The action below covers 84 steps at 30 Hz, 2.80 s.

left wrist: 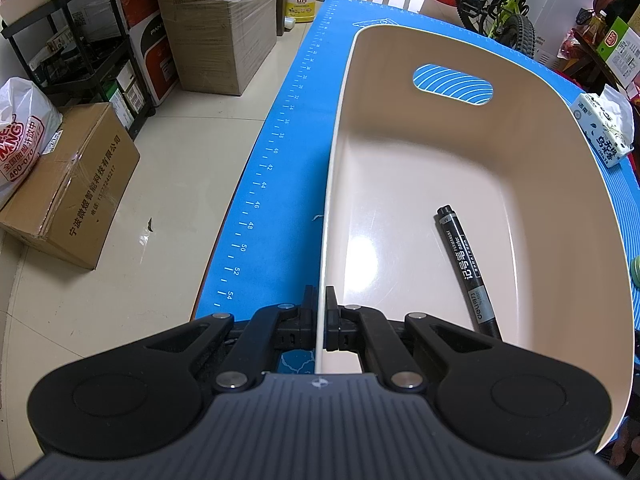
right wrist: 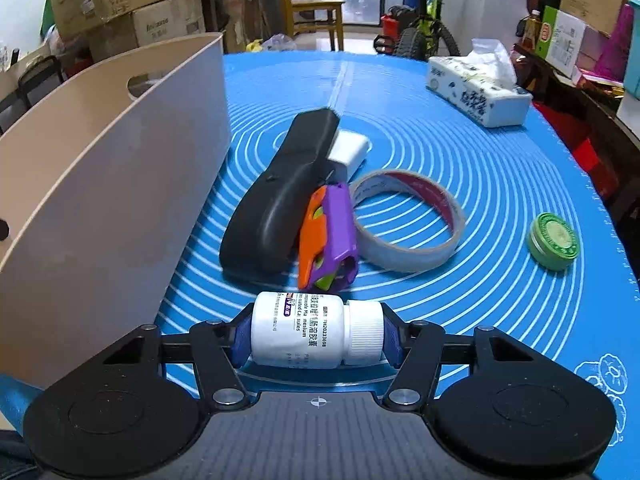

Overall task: Organize rigid objects
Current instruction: 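Carry the white pill bottle into the bin and release it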

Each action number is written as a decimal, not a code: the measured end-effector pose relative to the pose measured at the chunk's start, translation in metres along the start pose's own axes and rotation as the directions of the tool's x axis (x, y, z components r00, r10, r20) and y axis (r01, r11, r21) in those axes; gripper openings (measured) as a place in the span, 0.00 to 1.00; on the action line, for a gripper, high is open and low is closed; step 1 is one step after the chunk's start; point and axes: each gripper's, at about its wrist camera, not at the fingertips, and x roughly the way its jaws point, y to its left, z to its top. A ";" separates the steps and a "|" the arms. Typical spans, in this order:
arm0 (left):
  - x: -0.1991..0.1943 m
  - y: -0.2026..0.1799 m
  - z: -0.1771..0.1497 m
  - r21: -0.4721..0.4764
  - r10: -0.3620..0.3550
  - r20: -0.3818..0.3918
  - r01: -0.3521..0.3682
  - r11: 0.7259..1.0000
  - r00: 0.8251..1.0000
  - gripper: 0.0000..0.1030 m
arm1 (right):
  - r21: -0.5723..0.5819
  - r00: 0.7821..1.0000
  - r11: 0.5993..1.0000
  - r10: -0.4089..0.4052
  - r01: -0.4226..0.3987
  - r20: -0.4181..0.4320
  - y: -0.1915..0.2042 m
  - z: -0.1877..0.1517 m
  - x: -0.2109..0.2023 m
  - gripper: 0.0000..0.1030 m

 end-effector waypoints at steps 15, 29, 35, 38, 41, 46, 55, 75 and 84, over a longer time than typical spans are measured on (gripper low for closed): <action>0.001 -0.001 -0.001 0.002 0.001 -0.004 -0.001 1.000 1.000 0.03 | 0.050 0.981 0.999 -0.006 -0.003 0.193 -0.002 0.050 -0.052 0.62; 0.002 -0.001 -0.001 0.002 0.000 -0.004 0.000 1.000 1.000 0.03 | -0.031 0.949 0.996 0.086 -0.080 0.305 0.049 0.107 -0.069 0.62; 0.002 -0.001 -0.001 0.003 0.003 -0.005 -0.003 1.000 1.000 0.03 | -0.145 0.950 0.985 0.129 -0.091 0.283 0.087 0.117 -0.062 0.62; 0.001 0.000 -0.001 0.003 0.002 -0.004 -0.002 1.000 1.000 0.03 | -0.187 0.957 0.978 0.141 -0.094 0.253 0.106 0.116 -0.056 0.62; 0.001 0.000 -0.001 0.004 0.003 -0.004 -0.003 1.000 1.000 0.03 | -0.206 0.965 0.974 0.143 -0.098 0.218 0.119 0.113 -0.047 0.62; 0.002 0.000 -0.001 0.004 0.004 -0.005 -0.004 1.000 1.000 0.03 | -0.223 0.977 0.969 0.141 -0.104 0.157 0.133 0.110 -0.032 0.62; 0.001 0.000 0.000 0.005 0.005 -0.004 -0.005 1.000 1.000 0.03 | -0.299 0.989 0.948 0.134 -0.108 0.065 0.154 0.098 -0.009 0.62; 0.002 0.001 0.000 0.006 0.003 -0.006 -0.003 1.000 1.000 0.03 | -0.253 0.982 0.955 0.178 -0.158 0.060 0.141 0.098 -0.018 0.80; 0.002 0.001 0.000 0.006 0.004 -0.006 -0.004 1.000 1.000 0.03 | -0.183 0.958 0.971 0.191 -0.152 0.215 0.089 0.104 -0.059 0.82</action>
